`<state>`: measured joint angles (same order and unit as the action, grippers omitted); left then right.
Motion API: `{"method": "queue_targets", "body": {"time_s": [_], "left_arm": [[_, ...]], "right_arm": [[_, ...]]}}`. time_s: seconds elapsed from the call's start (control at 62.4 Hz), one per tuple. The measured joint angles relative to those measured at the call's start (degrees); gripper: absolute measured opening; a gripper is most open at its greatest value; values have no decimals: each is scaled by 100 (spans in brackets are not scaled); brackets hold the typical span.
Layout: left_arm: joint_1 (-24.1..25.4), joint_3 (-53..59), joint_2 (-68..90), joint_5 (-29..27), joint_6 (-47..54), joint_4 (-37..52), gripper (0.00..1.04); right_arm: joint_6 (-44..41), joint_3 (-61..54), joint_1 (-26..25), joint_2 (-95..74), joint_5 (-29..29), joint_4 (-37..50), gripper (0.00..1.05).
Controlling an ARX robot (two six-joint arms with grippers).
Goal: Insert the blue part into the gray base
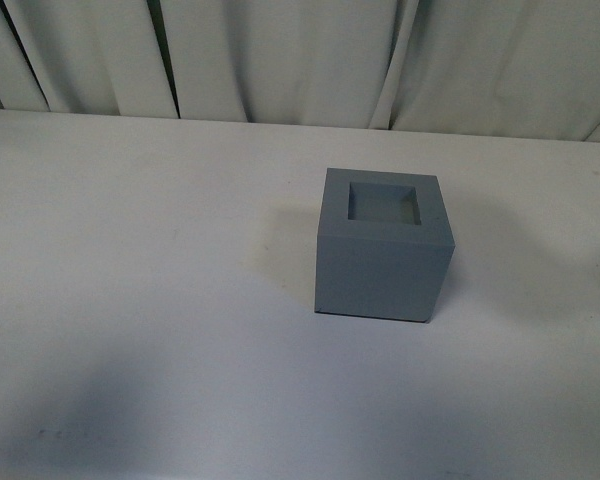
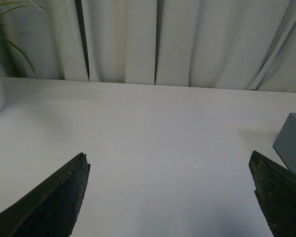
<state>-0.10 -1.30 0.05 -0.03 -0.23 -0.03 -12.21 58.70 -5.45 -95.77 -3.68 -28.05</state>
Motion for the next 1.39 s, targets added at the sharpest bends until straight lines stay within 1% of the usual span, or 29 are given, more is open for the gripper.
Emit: {"method": "queue_targets", "body": {"time_s": [0.048,0.08,0.128,0.16,0.192,0.32,0.368,0.609,0.801,0.913,1.234,1.394], "left_arm": [[0,0,0,0,0,0,98],[0,0,0,0,0,0,98],[0,0,0,0,0,0,98],[0,0,0,0,0,0,98],[0,0,0,0,0,0,98],[0,0,0,0,0,0,98],[0,0,0,0,0,0,98],[0,0,0,0,0,0,98],[0,0,0,0,0,0,98],[0,0,0,0,0,0,98],[0,0,0,0,0,0,98],[0,0,0,0,0,0,98]], "right_arm": [[9,2,20,-22,7,4,96],[42,9,35,-37,20,15,93],[63,24,55,-52,20,22,84],[66,31,63,-59,20,22,81],[72,48,74,-70,28,24,73],[70,85,94,-96,59,26,52],[68,107,94,-98,61,24,48],[0,295,66,-92,-57,-149,48],[-310,743,81,59,-442,-560,48],[-608,1106,151,179,-782,-789,48],[-1801,2173,675,251,-1646,-1775,48],[-2299,2658,999,170,-1768,-2096,48]]}}
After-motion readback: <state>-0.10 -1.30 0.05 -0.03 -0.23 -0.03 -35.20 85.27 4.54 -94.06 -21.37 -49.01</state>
